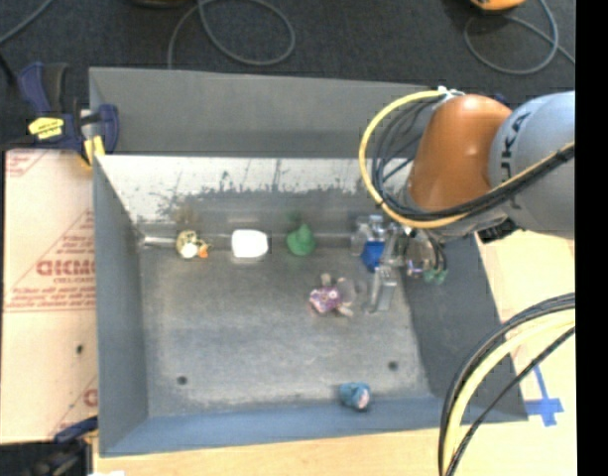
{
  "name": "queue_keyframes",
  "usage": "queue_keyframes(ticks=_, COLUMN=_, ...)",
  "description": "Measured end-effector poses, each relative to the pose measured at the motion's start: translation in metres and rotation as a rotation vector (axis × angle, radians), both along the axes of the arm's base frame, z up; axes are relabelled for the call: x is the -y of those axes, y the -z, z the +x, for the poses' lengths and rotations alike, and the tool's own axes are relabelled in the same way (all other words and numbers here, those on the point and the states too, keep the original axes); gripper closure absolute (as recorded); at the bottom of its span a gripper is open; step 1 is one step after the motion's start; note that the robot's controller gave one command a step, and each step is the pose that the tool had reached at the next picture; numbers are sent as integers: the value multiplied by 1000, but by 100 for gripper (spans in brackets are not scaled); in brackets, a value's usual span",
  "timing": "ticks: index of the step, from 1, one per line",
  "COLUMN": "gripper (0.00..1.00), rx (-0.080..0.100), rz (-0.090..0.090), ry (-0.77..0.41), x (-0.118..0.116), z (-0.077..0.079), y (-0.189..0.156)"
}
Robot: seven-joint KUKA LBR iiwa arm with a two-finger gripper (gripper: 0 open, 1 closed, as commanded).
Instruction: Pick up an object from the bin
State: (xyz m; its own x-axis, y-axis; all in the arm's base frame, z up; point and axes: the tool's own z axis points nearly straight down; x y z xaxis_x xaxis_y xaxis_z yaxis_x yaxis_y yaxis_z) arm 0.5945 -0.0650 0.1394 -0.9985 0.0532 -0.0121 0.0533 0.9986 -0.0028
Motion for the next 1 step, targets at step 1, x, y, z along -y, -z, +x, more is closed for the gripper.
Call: queue_keyframes(ticks=1, gripper=0, rx=-4, rz=1, ry=-164, x=-5, z=8, y=38)
